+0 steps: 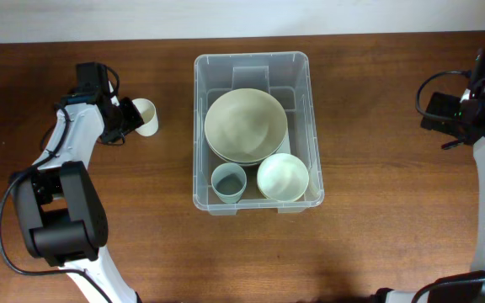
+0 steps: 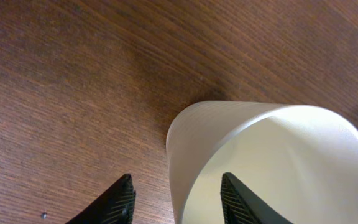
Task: Pack container
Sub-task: 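Lift the white cup with the left gripper toward the container, then lower the white cup into the clear cup stack and release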
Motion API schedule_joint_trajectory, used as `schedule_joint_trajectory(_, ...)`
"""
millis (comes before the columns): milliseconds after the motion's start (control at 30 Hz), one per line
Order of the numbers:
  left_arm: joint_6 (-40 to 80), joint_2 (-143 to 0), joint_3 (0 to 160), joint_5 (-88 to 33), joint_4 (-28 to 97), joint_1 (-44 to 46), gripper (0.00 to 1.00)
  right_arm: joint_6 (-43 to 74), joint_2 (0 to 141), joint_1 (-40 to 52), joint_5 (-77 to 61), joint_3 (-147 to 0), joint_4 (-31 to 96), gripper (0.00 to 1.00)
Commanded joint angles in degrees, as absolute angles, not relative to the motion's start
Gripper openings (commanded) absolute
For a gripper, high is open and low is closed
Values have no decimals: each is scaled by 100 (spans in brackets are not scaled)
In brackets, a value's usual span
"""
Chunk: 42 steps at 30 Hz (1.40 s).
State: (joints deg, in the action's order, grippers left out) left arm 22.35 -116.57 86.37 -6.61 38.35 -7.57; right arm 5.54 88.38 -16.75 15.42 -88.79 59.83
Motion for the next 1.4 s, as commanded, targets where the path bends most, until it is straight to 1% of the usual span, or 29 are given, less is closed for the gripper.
schedule_joint_trajectory(0,2287,-11679,8724,-617,3820,-764,40,563,8855,-1691,1612,-8903,5979,99)
schedule_joint_trajectory(33,2287,-11679,8724,-615,3820,-764,36,563,8855,-1691,1612,-8903,5979,99)
schedule_joint_trajectory(133,2287,-11679,8724,-615,3817,-764,9,563,8855,-1691,1612,-8903,5979,99)
schedule_joint_trajectory(167,2287,-11679,8724,-617,3817,-764,7,563,8855,-1691,1612,-8903,5979,99)
schedule_joint_trajectory(433,2287,-11679,8724,-615,3815,-766,7,563,8855,-1691,1612,-8903,5979,99)
schedule_joint_trajectory(467,2287,-11679,8724,-615,3815,-766,6,563,8855,-1691,1612,-8903,5979,99)
schedule_joint_trajectory(500,2287,-11679,8724,-615,3813,-766,1,563,8855,-1691,1612,-8903,5979,99)
schedule_joint_trajectory(533,2287,-11679,8726,-615,3806,-766,0,563,8855,-1691,1612,-8903,5979,99)
schedule_joint_trajectory(667,2285,-11631,8886,-620,3804,-768,0,563,8855,-1691,1612,-8903,5979,99)
schedule_joint_trajectory(800,2265,-11314,9435,-703,4331,-749,0,563,8855,-1691,1612,-8903,5979,99)
schedule_joint_trajectory(900,1929,-10940,9950,-860,5033,-620,1,563,8855,-1691,1612,-8903,5979,99)
schedule_joint_trajectory(933,1702,-10696,10235,-862,5527,-454,1,563,8855,-1691,1612,-8903,5979,99)
schedule_joint_trajectory(1033,1402,-10298,10516,-862,6215,-91,1,563,8855,-1691,1612,-8903,5979,99)
schedule_joint_trajectory(1200,1315,-9653,10538,-947,6888,631,1,563,8855,-1691,1612,-8903,5979,99)
schedule_joint_trajectory(1367,1317,-9435,10538,-963,7428,1494,0,563,8855,-1691,1612,-8903,5979,99)
